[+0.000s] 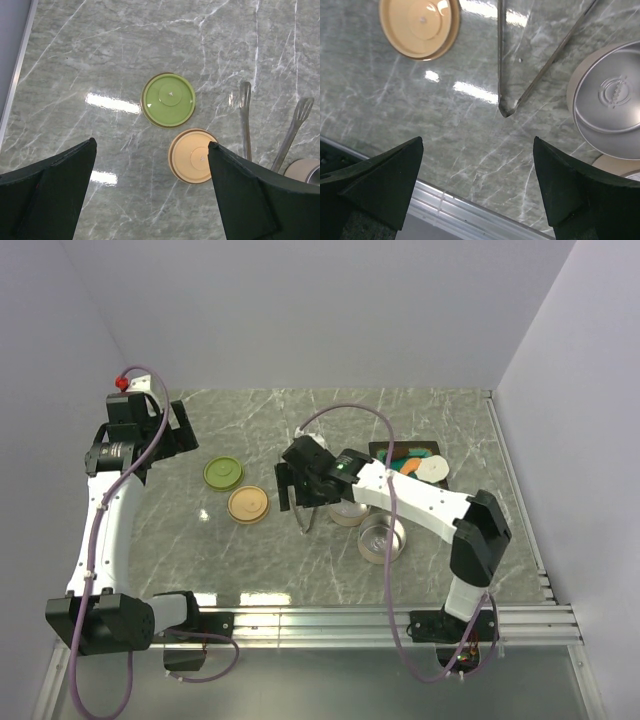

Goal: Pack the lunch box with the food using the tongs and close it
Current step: Grab the clamp with the right arm

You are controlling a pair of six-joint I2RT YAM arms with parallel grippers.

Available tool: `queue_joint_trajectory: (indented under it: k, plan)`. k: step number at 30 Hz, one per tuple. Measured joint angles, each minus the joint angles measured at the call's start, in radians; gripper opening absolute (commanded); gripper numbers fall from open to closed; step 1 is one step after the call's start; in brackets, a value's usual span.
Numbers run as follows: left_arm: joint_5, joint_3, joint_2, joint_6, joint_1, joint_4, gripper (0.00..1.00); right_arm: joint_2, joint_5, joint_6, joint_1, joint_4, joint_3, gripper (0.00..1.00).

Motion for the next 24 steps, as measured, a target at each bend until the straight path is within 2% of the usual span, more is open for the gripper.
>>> queue_joint_trajectory:
  k: [4,10,17,24]
  plan:
    - [0.0,-0.003,0.0,-0.011,0.001,0.0,0.99,0.052,0.004,0.043,0.006,-0.011,0.01,0.96]
    - [0.01,-0.003,0.0,-0.031,0.002,0.002,0.99,0.114,0.023,0.092,0.029,-0.013,0.043,0.91]
    - [0.035,-0.003,0.003,-0.047,0.002,0.006,0.99,0.146,0.073,0.151,0.048,-0.017,0.043,0.99]
    - [0.056,-0.019,0.004,-0.054,0.002,0.026,0.99,0.197,0.08,0.185,0.036,-0.012,0.02,0.99]
